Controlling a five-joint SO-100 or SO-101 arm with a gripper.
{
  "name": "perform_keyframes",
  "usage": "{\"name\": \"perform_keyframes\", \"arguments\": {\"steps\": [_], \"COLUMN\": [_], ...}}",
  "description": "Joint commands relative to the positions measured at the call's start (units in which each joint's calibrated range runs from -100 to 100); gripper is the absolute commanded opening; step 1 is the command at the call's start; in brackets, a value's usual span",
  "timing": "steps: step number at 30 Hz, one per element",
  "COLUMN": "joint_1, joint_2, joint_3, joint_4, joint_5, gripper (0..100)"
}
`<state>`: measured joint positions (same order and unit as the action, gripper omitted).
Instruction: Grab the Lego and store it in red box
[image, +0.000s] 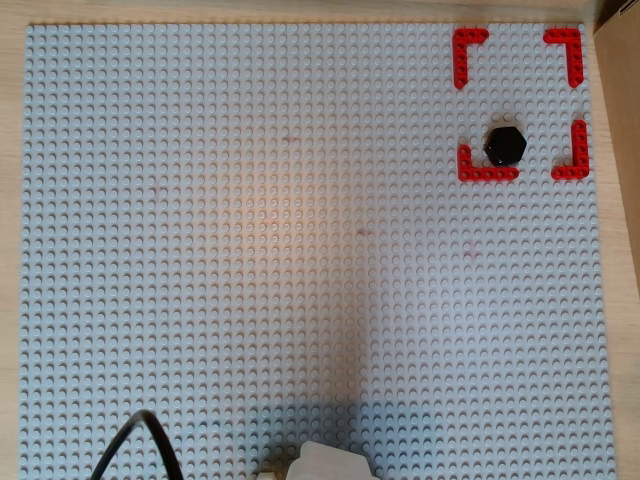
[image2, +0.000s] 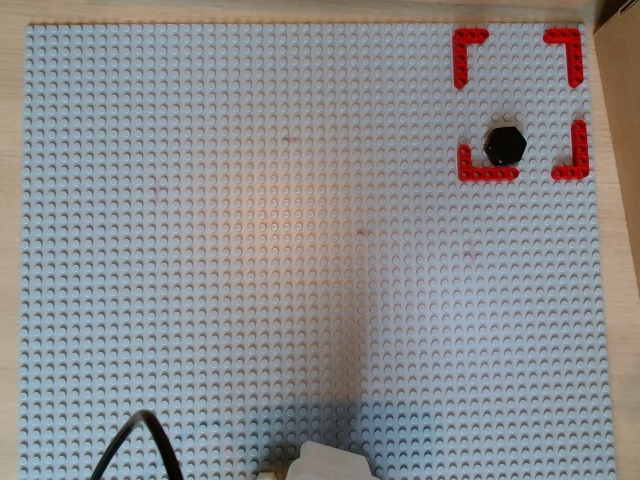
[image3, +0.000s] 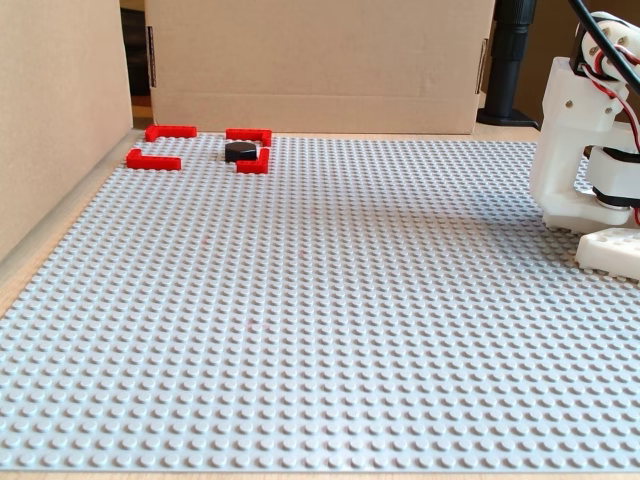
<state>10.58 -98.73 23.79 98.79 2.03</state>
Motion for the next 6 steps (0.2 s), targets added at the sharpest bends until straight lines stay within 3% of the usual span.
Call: {"name": "perform_keyframes", "arguments": {"steps": [1, 6], "joint_1": [-0.05, -0.05], "joint_2": [-0.51, -0.51], "joint_3": [-0.07, -0.07], "joint_4": [0.07, 0.07], "joint_5": [0.21, 0.21], "gripper": [2, 2]}}
